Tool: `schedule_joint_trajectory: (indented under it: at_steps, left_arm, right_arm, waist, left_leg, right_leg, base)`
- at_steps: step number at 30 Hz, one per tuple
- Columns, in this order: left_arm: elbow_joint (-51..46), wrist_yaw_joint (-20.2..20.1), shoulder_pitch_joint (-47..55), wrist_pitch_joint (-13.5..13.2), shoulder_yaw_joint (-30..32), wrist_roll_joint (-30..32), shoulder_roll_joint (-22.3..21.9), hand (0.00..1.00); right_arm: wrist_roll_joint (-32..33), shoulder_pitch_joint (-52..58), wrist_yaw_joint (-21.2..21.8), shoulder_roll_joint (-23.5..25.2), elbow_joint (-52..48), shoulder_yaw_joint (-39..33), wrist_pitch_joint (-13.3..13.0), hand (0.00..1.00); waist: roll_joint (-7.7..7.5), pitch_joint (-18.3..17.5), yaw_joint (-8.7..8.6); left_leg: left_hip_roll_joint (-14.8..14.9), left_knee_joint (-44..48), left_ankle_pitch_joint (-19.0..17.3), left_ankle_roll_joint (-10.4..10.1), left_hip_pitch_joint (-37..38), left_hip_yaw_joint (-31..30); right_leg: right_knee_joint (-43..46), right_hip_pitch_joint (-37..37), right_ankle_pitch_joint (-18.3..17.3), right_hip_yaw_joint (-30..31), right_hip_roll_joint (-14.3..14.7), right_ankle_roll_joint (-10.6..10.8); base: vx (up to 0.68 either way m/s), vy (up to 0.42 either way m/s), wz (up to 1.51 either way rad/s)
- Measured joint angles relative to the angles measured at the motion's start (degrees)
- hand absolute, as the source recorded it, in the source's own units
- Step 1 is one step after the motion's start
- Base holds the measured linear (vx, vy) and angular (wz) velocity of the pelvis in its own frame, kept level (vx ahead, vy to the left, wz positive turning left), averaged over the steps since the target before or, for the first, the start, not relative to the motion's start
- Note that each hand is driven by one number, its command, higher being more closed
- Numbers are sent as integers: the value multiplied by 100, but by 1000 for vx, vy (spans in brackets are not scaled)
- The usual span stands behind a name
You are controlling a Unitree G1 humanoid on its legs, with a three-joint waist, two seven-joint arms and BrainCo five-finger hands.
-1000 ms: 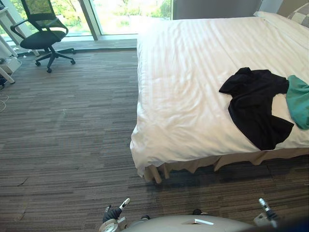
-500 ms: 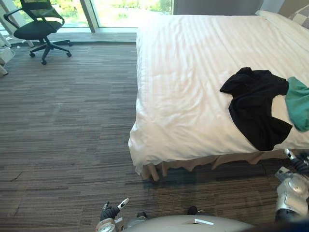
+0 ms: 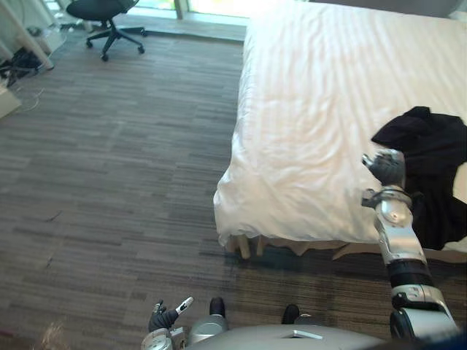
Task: Tidy the bed and pick cloth on bed and put in laundry
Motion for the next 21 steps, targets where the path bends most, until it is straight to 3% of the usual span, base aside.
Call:
schedule_joint_trajectory:
  at_steps: [3,7,10,16,21]
  left_arm:
    - [-101,3,-35,-86,-45,-42,12,0]
    - [-160,36,-309,-94,-100,-75,29,0]
    - [-240,96,-462,-119,-294,-62,105,0]
    - [-360,122,-800,-196,-530,-52,182,0]
    - [-486,222,-1240,-227,-803,-130,300,0]
  right_arm:
    - [168,-583,150,54,211,479,-88,100]
    - [611,-1347,251,59,423,745,-129,100]
    - [784,-1913,268,75,652,878,-149,100]
    - [1139,-2754,244,84,957,874,-176,100]
    - [1315,-3911,89,69,1657,877,-177,100]
  waist:
    - [-15,212,47]
    - [-27,516,310]
    - [-28,728,394]
    - [-51,1138,665]
    - [-51,1708,877]
  left_leg:
    - [-55,2,109,25,-202,-321]
    - [-84,5,267,20,-556,-742]
    - [-131,81,336,20,-808,-1053]
    - [-167,192,470,5,-1272,-1390]
    - [-225,635,487,-9,-1942,-1581]
  right_leg:
    - [-39,9,15,-262,-45,21]
    - [68,-152,13,-606,-83,19]
    - [150,-218,-9,-872,-125,6]
    - [396,-521,-71,-1166,-211,12]
    - [877,-1044,-242,-1319,-347,-56]
  base:
    - [5,-1,58]
    - [-23,-5,54]
    - [-36,-3,58]
    - [-44,2,37]
    - [-104,24,22]
